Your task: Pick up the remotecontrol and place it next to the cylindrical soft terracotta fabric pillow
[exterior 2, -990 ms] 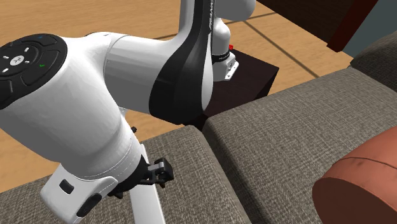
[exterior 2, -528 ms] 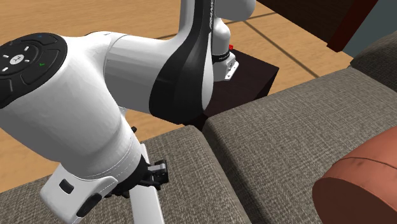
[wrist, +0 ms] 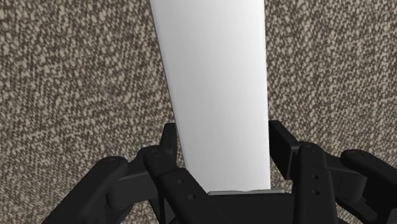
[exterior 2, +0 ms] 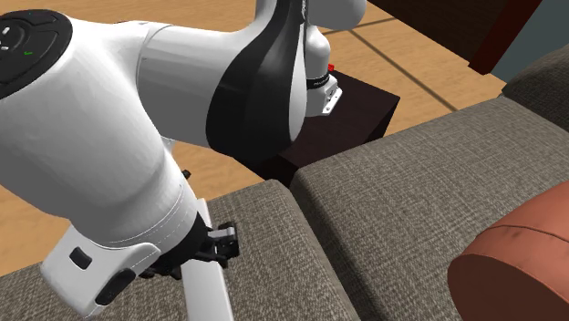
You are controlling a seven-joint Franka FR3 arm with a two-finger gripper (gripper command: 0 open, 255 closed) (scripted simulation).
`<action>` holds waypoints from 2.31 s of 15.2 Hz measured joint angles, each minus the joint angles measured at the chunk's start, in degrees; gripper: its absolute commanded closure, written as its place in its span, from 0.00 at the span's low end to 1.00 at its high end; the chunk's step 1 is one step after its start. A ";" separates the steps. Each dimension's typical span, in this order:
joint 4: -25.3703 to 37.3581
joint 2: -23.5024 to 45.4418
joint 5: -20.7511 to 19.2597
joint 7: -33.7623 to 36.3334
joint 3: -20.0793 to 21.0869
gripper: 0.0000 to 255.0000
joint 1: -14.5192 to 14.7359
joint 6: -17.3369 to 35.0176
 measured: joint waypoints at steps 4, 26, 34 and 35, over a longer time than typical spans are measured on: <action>1.59 -1.13 0.18 0.07 0.13 1.00 0.06 -2.69; 13.01 -5.22 0.91 -0.24 0.44 1.00 -0.04 -18.14; 19.63 -4.71 0.85 -0.11 0.51 1.00 0.17 -24.27; 20.48 -4.81 0.87 -0.10 0.53 1.00 0.19 -25.23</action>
